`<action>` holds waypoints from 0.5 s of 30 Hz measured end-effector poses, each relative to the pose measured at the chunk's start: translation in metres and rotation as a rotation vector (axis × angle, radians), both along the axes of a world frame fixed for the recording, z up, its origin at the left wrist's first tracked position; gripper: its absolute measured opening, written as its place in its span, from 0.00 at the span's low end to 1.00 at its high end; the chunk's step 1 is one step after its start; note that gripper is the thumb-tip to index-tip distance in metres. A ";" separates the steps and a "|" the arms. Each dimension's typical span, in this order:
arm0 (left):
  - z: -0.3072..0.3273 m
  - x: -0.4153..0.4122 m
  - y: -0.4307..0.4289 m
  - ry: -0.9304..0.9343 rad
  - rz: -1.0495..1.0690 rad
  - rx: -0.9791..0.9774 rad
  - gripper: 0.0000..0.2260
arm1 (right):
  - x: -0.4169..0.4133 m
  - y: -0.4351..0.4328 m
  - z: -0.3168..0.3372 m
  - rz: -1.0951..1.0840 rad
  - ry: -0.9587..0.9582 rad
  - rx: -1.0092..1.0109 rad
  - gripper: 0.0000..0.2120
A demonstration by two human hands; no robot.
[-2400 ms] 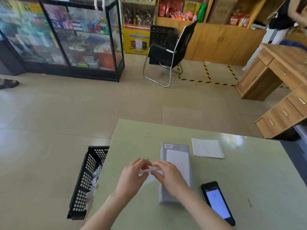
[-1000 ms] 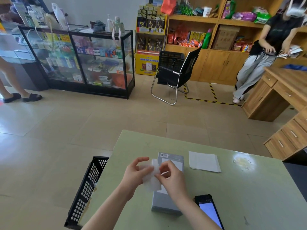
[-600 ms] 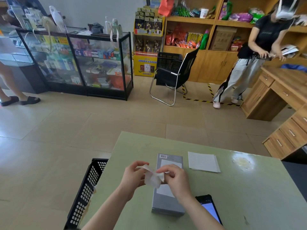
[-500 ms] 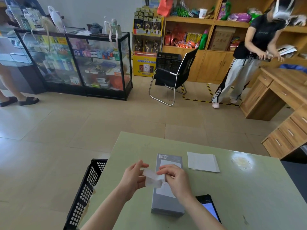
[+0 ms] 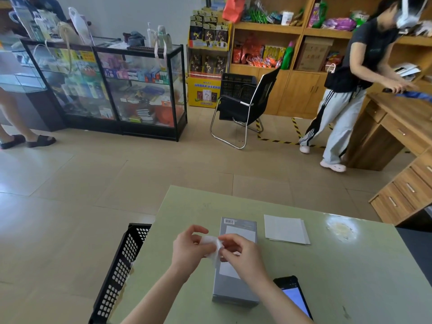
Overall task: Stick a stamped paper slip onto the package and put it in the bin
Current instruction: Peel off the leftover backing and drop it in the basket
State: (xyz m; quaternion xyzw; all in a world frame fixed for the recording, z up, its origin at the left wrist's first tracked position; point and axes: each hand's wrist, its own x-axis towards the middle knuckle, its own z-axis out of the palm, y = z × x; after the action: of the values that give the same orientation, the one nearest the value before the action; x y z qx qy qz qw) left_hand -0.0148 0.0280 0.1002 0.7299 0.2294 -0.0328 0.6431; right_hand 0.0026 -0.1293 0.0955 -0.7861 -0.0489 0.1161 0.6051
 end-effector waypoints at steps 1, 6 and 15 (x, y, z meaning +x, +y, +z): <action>0.001 -0.001 -0.002 -0.025 -0.014 0.032 0.12 | -0.001 0.001 0.001 -0.004 -0.003 0.010 0.12; 0.007 -0.007 -0.006 -0.088 -0.156 0.038 0.11 | 0.003 0.002 -0.001 -0.001 -0.051 -0.057 0.14; 0.000 -0.027 0.008 -0.114 -0.169 0.061 0.22 | 0.003 0.016 -0.011 -0.041 0.091 0.016 0.10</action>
State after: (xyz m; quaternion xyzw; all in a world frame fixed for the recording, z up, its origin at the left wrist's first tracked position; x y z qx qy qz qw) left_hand -0.0420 0.0360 0.1002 0.7664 0.1308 -0.0383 0.6277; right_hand 0.0052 -0.1134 0.0845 -0.7759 -0.0063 0.1388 0.6154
